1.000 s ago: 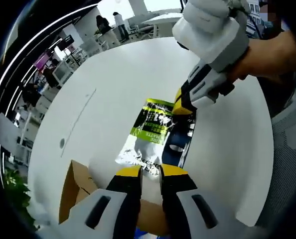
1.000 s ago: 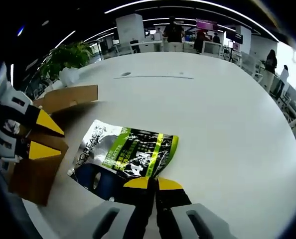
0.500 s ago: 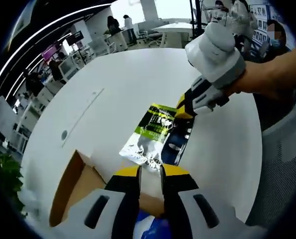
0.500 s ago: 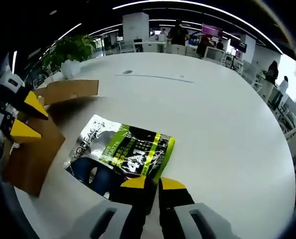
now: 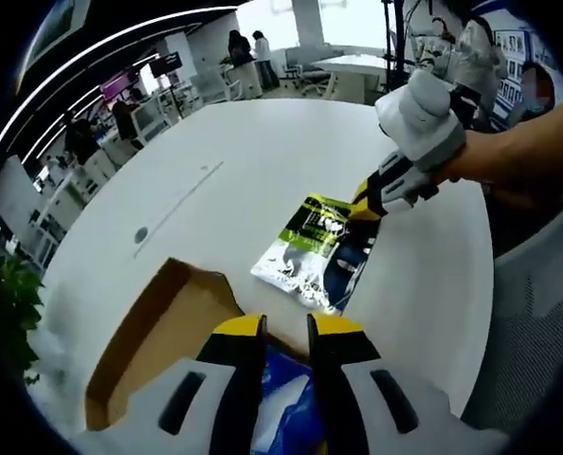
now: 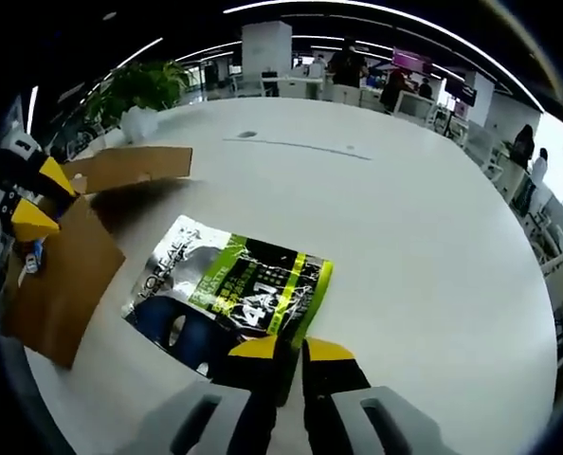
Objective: Operate the shoe box by opening the lid, removing the specified soft item, and placing it in the target area until the item is outside and the box remains undamaged.
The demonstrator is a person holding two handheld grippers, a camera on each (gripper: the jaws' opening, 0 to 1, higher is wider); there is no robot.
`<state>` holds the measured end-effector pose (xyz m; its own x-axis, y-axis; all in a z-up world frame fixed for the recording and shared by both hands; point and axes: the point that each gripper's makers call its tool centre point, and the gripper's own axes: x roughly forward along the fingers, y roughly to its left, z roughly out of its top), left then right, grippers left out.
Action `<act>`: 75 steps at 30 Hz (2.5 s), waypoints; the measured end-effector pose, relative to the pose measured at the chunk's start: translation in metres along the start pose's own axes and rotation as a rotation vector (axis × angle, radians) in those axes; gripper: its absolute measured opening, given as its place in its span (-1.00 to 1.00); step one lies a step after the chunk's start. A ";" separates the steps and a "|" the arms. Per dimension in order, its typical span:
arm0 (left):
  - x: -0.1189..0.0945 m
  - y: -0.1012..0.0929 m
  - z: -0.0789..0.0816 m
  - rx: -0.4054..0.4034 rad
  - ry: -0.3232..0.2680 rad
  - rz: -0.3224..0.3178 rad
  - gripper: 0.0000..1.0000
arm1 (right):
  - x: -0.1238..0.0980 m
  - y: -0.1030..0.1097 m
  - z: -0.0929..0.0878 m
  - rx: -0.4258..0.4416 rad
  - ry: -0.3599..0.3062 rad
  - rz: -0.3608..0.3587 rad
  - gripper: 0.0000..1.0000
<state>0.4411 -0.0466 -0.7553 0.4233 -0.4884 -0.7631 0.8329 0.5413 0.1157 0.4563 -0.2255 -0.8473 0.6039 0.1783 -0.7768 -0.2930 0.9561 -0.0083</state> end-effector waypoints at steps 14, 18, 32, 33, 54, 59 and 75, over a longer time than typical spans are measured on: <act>-0.025 0.015 -0.017 -0.085 -0.028 0.025 -0.54 | -0.018 0.004 0.008 -0.018 -0.031 0.008 -0.72; -0.034 0.020 -0.022 -0.110 -0.038 0.032 -0.48 | -0.024 0.010 0.010 -0.051 -0.042 0.024 -0.63; -0.058 0.037 -0.053 -0.182 -0.026 0.052 -0.34 | -0.051 0.042 0.024 -0.105 -0.092 0.120 -0.32; -0.061 0.038 -0.055 -0.193 -0.028 0.054 -0.33 | -0.053 0.044 0.024 -0.109 -0.093 0.126 -0.30; -0.103 0.059 -0.111 -0.337 -0.028 0.131 -0.15 | -0.081 0.114 0.050 -0.133 -0.172 0.277 -0.09; -0.115 0.067 -0.126 -0.360 -0.020 0.159 -0.15 | -0.084 0.130 0.054 -0.144 -0.184 0.307 -0.09; -0.150 0.080 -0.165 -0.456 -0.024 0.251 -0.16 | -0.087 0.175 0.060 -0.163 -0.197 0.396 -0.10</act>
<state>0.3852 0.1826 -0.7361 0.6030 -0.3177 -0.7318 0.4669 0.8843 0.0008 0.3972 -0.0601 -0.7430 0.5467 0.5777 -0.6061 -0.6321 0.7595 0.1536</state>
